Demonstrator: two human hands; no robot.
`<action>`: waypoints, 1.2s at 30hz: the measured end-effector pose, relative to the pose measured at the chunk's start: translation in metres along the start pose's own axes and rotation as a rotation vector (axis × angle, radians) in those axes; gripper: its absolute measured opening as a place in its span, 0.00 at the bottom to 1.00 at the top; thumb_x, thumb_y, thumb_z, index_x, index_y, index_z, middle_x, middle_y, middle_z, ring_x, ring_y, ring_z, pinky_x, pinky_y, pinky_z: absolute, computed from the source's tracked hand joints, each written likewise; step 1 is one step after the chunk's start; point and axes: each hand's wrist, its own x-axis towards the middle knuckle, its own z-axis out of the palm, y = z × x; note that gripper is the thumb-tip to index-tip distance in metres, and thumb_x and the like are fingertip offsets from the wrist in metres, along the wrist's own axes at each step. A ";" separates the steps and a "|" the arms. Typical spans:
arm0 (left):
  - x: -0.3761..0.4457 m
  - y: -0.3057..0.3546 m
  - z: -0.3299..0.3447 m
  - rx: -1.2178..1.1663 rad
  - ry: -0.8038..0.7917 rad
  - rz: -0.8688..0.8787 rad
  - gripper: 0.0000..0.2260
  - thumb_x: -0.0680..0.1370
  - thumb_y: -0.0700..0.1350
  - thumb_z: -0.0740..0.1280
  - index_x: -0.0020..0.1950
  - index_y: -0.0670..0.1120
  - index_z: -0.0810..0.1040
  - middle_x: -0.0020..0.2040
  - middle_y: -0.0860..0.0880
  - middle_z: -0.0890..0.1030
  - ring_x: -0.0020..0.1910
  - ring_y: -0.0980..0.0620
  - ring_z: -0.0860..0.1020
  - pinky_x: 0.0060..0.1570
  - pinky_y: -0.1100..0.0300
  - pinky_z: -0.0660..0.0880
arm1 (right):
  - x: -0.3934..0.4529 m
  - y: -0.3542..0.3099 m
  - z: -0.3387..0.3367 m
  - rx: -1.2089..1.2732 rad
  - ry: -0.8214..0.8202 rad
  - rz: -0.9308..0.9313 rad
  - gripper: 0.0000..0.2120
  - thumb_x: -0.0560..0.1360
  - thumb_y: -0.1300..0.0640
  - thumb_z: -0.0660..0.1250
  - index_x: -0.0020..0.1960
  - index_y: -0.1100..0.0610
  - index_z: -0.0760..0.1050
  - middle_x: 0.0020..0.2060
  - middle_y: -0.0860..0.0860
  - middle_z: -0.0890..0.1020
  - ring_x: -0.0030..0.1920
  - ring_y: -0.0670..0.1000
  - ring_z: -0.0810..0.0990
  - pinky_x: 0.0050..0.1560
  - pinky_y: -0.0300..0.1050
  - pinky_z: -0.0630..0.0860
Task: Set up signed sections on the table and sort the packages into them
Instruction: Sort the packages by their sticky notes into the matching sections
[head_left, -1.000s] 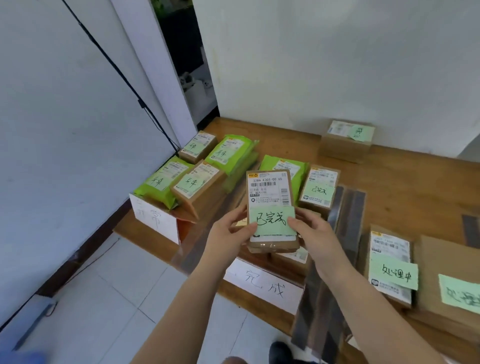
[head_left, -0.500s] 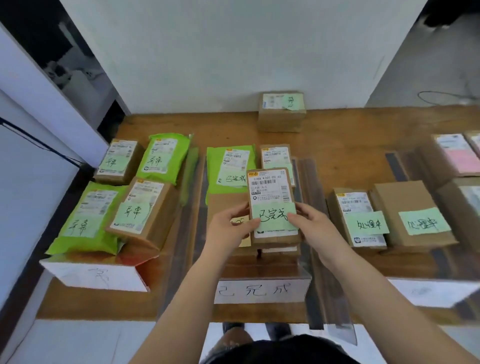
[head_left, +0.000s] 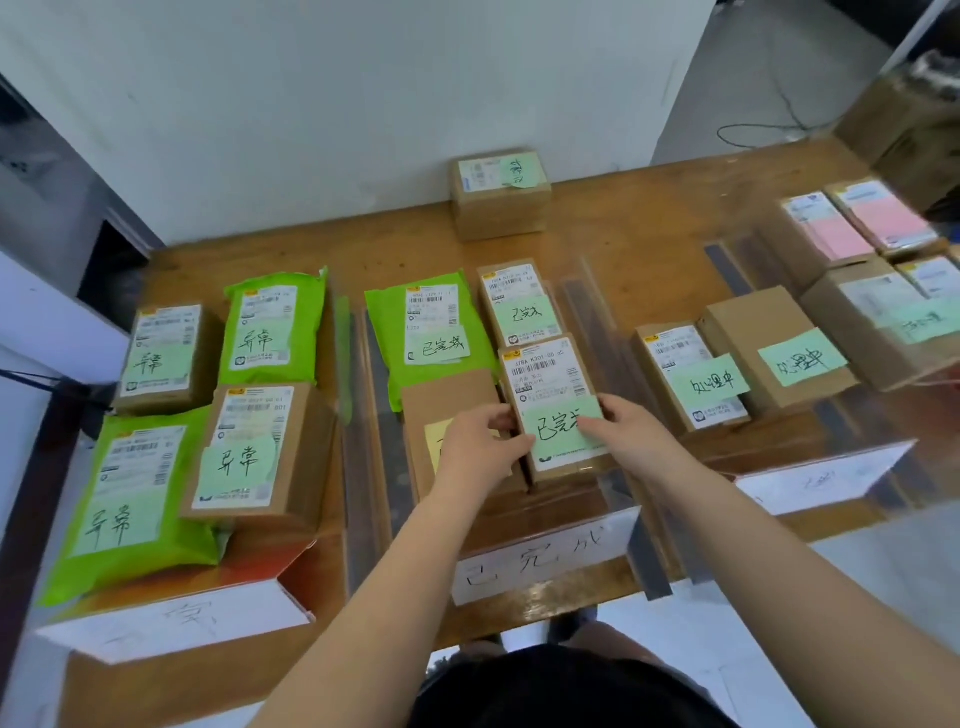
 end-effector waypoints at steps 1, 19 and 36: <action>0.000 0.000 0.000 0.009 0.007 -0.007 0.12 0.71 0.41 0.71 0.48 0.57 0.75 0.42 0.58 0.79 0.32 0.57 0.76 0.28 0.69 0.75 | 0.002 0.001 0.002 -0.023 -0.002 0.006 0.15 0.78 0.57 0.61 0.64 0.56 0.71 0.59 0.52 0.80 0.55 0.52 0.79 0.52 0.47 0.76; 0.087 0.079 -0.072 0.577 0.244 0.256 0.22 0.76 0.49 0.65 0.69 0.47 0.68 0.68 0.47 0.70 0.67 0.46 0.67 0.60 0.52 0.67 | 0.066 -0.101 -0.036 -0.356 0.213 -0.406 0.26 0.76 0.51 0.64 0.72 0.54 0.62 0.70 0.51 0.68 0.67 0.51 0.69 0.60 0.43 0.65; 0.339 0.074 -0.071 0.219 0.257 -0.111 0.34 0.74 0.55 0.67 0.75 0.46 0.57 0.74 0.45 0.62 0.71 0.45 0.63 0.67 0.50 0.63 | 0.340 -0.155 -0.073 -0.070 0.114 -0.277 0.25 0.74 0.53 0.67 0.69 0.56 0.65 0.65 0.52 0.74 0.62 0.52 0.73 0.50 0.38 0.65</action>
